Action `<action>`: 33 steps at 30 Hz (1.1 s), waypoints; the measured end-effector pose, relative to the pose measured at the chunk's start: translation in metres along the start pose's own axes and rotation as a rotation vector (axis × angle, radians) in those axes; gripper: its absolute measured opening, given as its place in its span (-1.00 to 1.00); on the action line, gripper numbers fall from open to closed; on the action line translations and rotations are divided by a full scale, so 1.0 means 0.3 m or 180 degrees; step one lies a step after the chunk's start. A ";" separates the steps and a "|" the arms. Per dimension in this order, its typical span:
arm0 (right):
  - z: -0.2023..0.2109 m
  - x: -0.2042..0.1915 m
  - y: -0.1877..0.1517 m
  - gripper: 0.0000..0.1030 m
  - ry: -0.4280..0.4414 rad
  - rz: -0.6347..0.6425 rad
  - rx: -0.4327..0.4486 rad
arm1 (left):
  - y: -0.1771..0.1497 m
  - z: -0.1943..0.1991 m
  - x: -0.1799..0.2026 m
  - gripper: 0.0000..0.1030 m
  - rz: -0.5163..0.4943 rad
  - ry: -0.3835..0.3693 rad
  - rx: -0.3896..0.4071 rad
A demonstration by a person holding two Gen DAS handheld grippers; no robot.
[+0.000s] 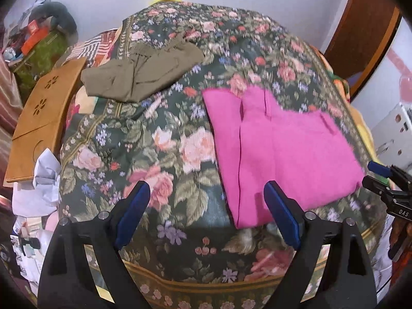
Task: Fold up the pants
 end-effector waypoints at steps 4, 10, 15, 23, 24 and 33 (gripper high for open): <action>-0.001 0.028 0.065 0.26 0.0030 -0.0187 0.0060 | 0.061 -0.002 0.018 0.76 0.0006 -0.0142 -0.0025; -0.109 0.063 0.109 0.26 0.0145 -0.0449 -0.0236 | 0.109 -0.056 0.093 0.76 -0.0092 -0.0250 -0.0123; -0.151 0.067 0.122 0.28 0.0193 -0.0457 -0.0233 | 0.129 -0.146 0.101 0.62 -0.0083 -0.0280 -0.0269; -0.177 0.058 0.160 -0.44 0.0456 -0.0414 -0.0175 | 0.161 -0.192 0.109 -0.07 -0.0006 -0.0683 -0.0324; -0.182 0.059 0.166 -0.50 0.0490 -0.0430 -0.0170 | 0.164 -0.189 0.113 -0.21 -0.0020 -0.0702 -0.0314; -0.108 0.011 0.202 -0.82 0.0399 -0.0267 0.0106 | 0.171 -0.111 0.144 -0.65 -0.0161 -0.0591 -0.0095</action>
Point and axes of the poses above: each gripper's, at about its wrist camera, not at the fingertips, and z roughly against the way its jaws point, x to its right, y to its top, the point moved 8 cm from there along -z, roughly the way its jaws point, and after that the axes turned 15 degrees about -x, right-handed, at the moved point
